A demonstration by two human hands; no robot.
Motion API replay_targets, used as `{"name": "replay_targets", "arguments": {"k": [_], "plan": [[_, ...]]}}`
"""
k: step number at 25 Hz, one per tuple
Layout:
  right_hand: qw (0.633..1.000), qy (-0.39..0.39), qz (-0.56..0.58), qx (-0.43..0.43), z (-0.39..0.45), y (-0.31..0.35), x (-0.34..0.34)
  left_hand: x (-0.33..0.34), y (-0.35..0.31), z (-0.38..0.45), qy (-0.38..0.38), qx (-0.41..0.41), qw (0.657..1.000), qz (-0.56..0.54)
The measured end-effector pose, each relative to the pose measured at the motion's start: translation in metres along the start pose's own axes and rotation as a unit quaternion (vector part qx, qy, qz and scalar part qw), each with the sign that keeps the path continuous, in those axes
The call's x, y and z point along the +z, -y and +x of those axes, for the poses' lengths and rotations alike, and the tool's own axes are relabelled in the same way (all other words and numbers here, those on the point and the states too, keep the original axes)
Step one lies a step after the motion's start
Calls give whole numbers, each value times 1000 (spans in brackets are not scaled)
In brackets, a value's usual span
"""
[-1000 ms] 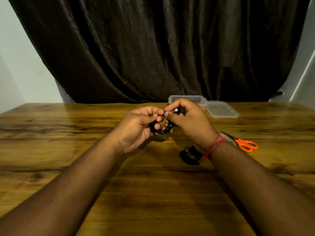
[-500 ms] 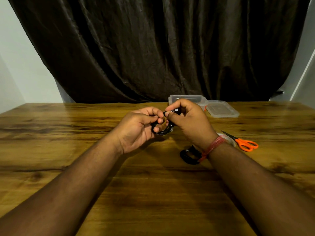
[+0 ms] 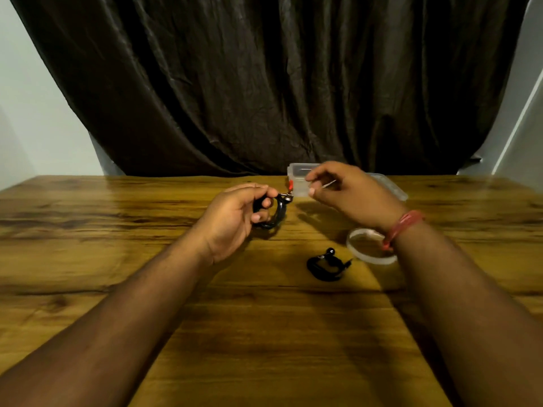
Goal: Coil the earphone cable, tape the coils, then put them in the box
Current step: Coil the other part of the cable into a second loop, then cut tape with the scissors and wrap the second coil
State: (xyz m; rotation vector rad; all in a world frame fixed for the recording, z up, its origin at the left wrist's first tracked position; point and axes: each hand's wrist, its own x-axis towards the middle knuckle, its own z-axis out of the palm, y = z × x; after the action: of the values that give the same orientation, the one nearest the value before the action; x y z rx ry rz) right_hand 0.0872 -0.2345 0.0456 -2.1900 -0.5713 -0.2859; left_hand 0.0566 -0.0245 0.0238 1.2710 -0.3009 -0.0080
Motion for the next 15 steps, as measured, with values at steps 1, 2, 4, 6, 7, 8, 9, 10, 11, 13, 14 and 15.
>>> {"name": "replay_targets", "arguments": {"k": [1,2,4,6,7,8,9,10,11,13,14,15], "plan": [[995,19,-100,10,0,-4,-16,1,2,1,-12,14,998,67],[981,58,-182,32,-2,-7,-31,0,5,2,-27,25,988,147],[945,166,-261,105,-11,-15,-56,1,9,1,-48,36,954,294],[900,278,-278,187,-22,-15,-65,4,11,-4,-35,47,923,381],[878,319,-286,211,-25,-12,-65,6,11,-7,-24,50,909,413],[863,345,-296,223,-27,-10,-65,9,10,-10,-21,49,897,438],[852,363,-304,225,-28,-8,-62,11,9,-12,-23,46,889,454],[842,376,-316,222,-27,-7,-59,12,9,-14,-27,45,886,461],[834,387,-331,215,-26,-6,-55,13,9,-14,-31,45,884,464],[824,394,-359,190,-24,-9,-47,12,10,-14,-32,48,881,470],[831,383,-364,175,-23,-10,-45,10,11,-13,-26,47,881,469],[845,360,-360,162,-22,-10,-44,10,12,-13,-18,48,883,467]]}}
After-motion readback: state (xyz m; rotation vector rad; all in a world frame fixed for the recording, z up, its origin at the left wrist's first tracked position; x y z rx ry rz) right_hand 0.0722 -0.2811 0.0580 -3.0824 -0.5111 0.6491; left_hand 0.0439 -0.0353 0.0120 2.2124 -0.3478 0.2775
